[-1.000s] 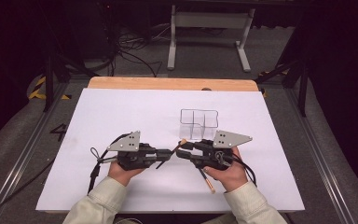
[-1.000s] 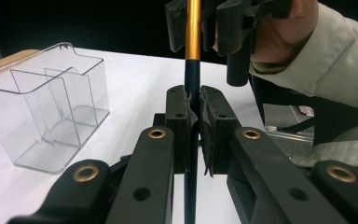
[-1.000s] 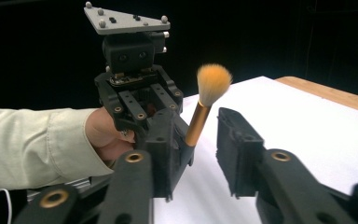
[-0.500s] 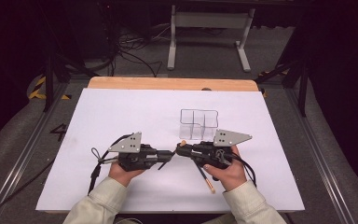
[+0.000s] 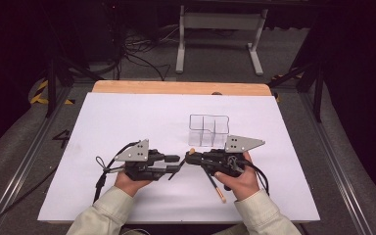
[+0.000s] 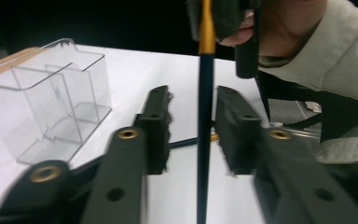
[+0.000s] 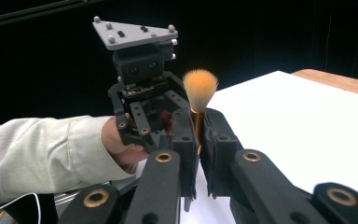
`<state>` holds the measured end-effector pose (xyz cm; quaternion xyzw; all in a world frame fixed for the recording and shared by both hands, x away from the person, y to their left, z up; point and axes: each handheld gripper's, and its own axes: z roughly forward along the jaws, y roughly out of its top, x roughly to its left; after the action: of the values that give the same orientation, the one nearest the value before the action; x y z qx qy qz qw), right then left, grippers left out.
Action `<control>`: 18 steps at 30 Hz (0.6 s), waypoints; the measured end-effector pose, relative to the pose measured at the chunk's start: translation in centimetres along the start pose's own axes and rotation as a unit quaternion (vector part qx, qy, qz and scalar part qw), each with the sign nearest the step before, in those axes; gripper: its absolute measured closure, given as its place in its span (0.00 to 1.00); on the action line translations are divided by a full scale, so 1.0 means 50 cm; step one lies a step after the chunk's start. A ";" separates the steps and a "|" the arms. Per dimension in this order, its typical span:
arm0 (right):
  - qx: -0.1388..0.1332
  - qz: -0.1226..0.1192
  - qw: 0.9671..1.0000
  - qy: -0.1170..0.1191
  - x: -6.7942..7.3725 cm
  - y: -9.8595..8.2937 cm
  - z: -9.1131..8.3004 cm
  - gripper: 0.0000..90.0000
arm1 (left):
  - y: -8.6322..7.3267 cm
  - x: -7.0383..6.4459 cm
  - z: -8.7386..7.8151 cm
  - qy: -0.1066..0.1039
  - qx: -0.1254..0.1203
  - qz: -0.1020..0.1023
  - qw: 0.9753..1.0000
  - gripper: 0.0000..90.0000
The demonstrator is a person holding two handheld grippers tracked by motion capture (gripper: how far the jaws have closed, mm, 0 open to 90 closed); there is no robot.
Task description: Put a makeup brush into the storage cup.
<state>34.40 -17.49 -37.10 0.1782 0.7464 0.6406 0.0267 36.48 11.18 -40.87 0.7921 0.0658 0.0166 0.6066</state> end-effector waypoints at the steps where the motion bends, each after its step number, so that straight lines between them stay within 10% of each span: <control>1: 0.001 0.000 1.000 -0.001 0.000 0.002 -0.002 0.94 | 0.000 0.001 -0.002 0.000 0.000 -0.003 1.000 0.65; 7: 0.011 -0.009 1.000 -0.017 -0.001 0.021 -0.012 0.94 | -0.002 0.007 -0.012 0.022 -0.006 -0.030 0.999 0.34; 18: 0.028 -0.025 0.998 -0.046 -0.014 0.061 -0.031 0.94 | -0.009 0.012 -0.015 0.062 0.003 -0.038 0.997 0.15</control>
<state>35.32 -18.80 -34.03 0.1896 0.7664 0.6095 0.0724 36.96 12.10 -41.11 0.7883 0.1331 0.0421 0.5993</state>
